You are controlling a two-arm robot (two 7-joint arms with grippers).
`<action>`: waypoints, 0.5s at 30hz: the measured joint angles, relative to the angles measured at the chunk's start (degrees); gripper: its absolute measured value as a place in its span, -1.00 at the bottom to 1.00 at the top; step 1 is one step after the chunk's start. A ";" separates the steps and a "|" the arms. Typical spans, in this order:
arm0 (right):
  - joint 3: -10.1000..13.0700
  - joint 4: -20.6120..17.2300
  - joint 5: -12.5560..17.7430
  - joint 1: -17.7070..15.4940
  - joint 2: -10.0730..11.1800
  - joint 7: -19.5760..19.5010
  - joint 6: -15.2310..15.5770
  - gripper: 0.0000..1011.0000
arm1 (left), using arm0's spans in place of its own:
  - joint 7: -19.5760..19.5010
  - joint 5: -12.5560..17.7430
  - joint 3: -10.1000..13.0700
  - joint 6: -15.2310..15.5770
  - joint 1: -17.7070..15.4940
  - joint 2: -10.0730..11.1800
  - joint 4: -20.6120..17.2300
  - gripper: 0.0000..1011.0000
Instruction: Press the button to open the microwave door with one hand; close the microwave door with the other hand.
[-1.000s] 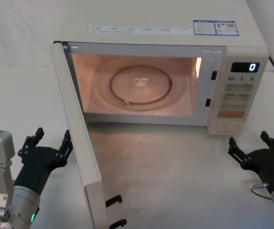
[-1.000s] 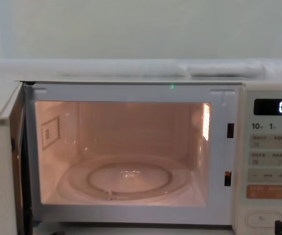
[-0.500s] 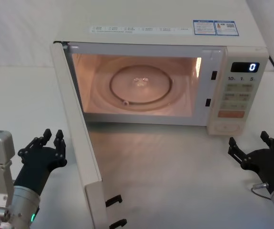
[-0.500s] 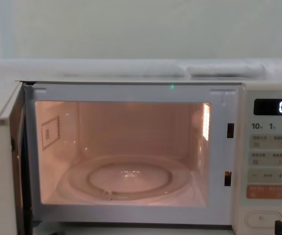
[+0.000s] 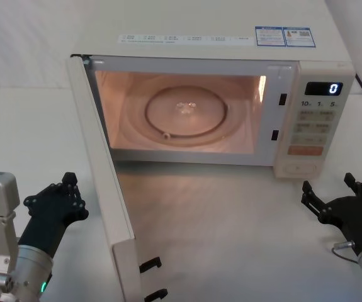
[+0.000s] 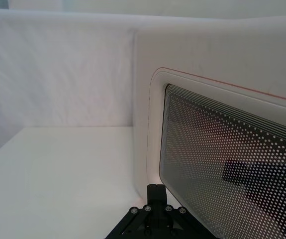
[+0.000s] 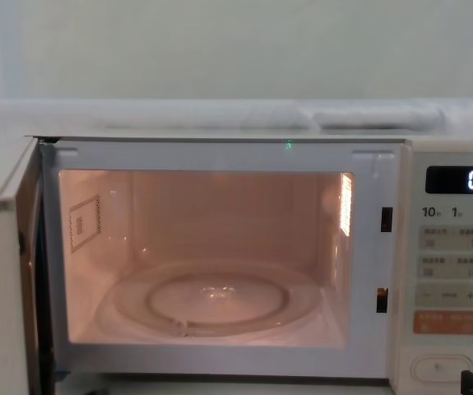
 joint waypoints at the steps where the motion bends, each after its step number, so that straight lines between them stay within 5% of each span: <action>1: 0.00 0.00 0.00 0.00 0.00 0.00 0.00 0.98 | 0.00 0.00 0.00 0.00 0.00 0.00 0.00 -1.00; 15: 0.00 0.00 0.00 0.00 0.00 0.00 0.00 0.98 | 0.00 0.00 0.00 0.00 0.00 0.00 0.00 -1.00</action>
